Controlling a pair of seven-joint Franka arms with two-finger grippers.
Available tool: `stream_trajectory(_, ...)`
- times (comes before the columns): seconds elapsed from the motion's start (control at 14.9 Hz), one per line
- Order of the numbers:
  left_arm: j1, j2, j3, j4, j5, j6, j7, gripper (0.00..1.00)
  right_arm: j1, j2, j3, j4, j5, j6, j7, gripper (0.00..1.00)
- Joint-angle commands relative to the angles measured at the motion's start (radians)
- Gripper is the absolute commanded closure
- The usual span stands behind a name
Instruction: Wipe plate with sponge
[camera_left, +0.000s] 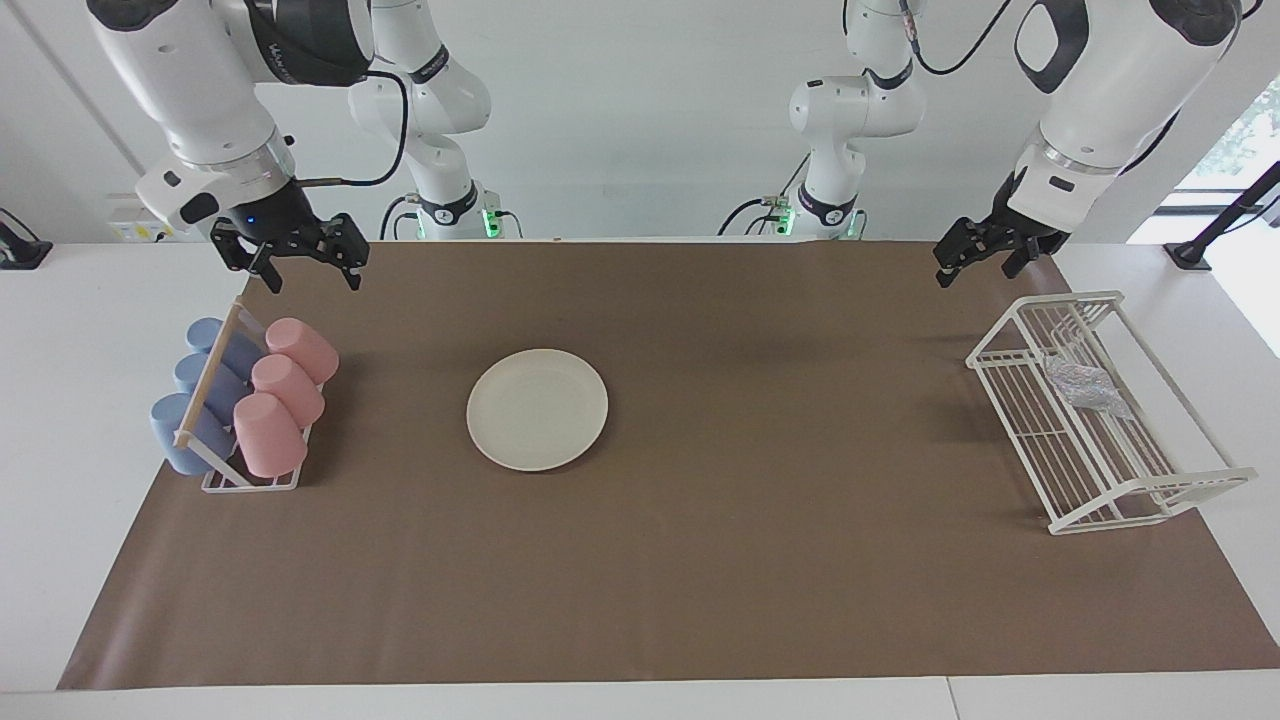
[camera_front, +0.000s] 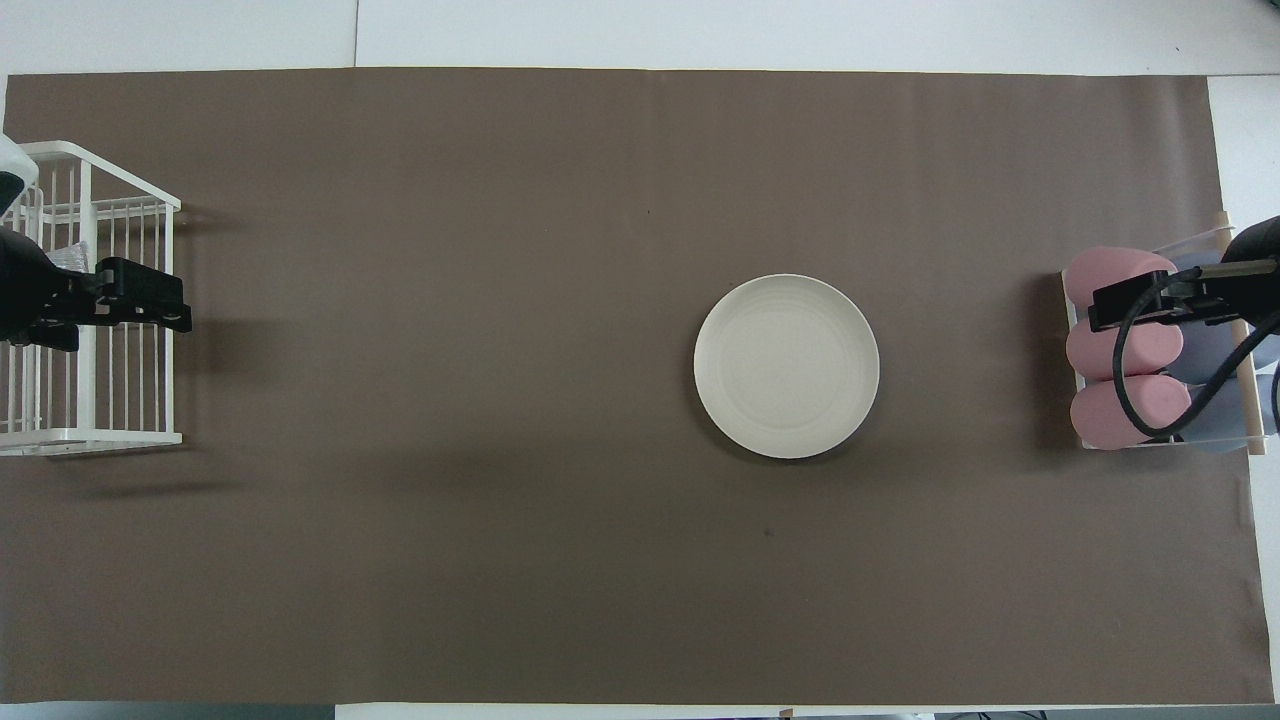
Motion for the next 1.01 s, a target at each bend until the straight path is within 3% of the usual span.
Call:
stream_trajectory(0.0,0.011,-0.013,-0.002,-0.006,-0.009,0.009,0.014,0.0,-0.01,-0.002,0.006,0.0,0.015,0.002,0.02,0.0)
stream_trajectory(0.54,0.021,-0.011,-0.002,-0.006,-0.017,0.046,-0.028,0.0,-0.008,-0.005,0.006,-0.004,0.015,0.0,0.023,0.0)
stream_trajectory(0.94,0.018,-0.016,-0.004,-0.014,-0.017,0.035,-0.036,0.0,-0.004,-0.011,0.006,-0.015,0.014,-0.001,0.141,0.0)
